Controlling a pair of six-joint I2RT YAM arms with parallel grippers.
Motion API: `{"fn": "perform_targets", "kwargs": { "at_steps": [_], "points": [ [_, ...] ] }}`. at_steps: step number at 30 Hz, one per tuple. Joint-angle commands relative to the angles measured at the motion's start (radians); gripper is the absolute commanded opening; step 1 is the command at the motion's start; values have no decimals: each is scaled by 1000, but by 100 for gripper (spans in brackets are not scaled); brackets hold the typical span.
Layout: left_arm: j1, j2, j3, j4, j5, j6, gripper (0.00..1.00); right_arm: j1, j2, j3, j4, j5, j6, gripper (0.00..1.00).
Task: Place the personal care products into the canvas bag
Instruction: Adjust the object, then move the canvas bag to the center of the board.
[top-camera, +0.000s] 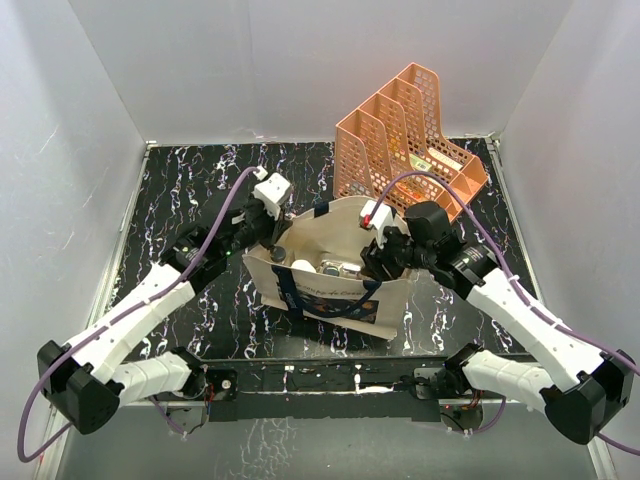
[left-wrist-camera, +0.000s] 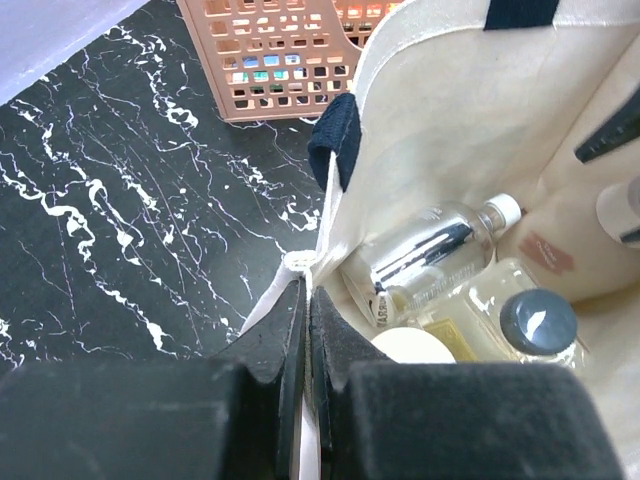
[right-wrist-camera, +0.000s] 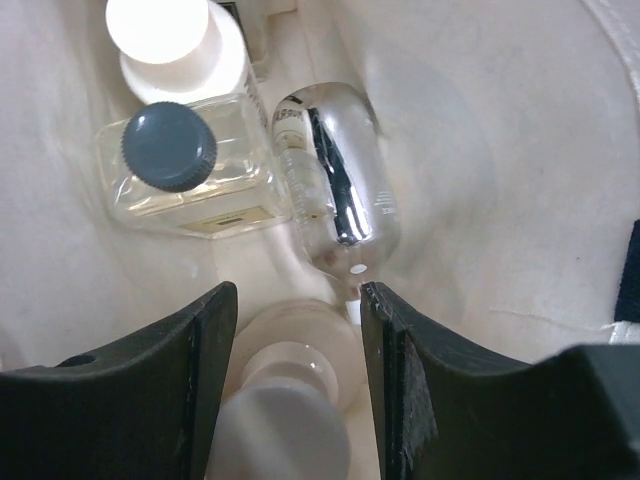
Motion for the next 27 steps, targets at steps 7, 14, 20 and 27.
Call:
{"fn": "perform_targets", "kwargs": {
  "at_steps": [7, 14, 20, 27],
  "points": [
    [0, 144, 81, 0, -119, -131, 0, 207, -52, 25, -85, -63, -155, 54],
    [-13, 131, 44, -9, -125, -144, 0, 356, -119, -57, -71, -22, -205, 52],
    [-23, 95, -26, 14, -92, -100, 0, 423, -154, -131, -61, 40, -254, 51],
    [-23, 51, -90, -7, -41, -63, 0, 447, -208, -200, -76, 32, -308, 51]
  ]
}}
